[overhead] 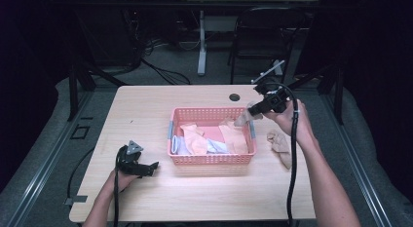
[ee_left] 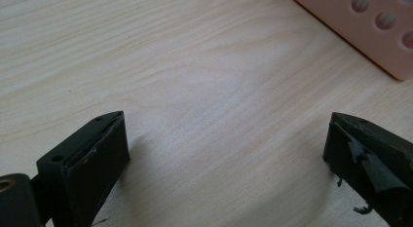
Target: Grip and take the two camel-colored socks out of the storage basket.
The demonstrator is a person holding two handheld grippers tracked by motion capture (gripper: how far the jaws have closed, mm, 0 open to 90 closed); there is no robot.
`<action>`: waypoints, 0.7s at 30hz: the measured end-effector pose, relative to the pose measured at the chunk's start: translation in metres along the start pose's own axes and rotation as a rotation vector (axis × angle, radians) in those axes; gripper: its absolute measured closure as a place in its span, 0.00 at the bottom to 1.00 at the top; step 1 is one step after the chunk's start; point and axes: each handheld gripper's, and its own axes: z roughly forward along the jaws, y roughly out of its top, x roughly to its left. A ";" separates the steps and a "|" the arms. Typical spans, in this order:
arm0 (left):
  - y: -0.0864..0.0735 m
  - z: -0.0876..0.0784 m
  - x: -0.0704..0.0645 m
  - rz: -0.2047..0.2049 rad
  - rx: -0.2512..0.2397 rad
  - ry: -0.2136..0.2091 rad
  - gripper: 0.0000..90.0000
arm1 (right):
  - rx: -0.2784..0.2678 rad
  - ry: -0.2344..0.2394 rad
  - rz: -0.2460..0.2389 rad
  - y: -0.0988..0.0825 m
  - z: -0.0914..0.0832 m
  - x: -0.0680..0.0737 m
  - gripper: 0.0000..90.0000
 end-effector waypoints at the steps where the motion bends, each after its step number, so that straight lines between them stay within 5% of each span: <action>1: 0.000 0.000 0.000 0.000 0.000 0.000 0.03 | 0.000 0.000 0.000 0.000 0.000 0.000 0.91; 13: 0.000 0.000 0.000 -0.001 0.000 0.000 0.03 | -0.057 -0.070 0.073 -0.028 -0.037 -0.035 0.91; 21: 0.000 0.000 0.000 -0.001 0.000 0.000 0.03 | -0.059 -0.089 0.111 -0.048 -0.040 -0.050 0.91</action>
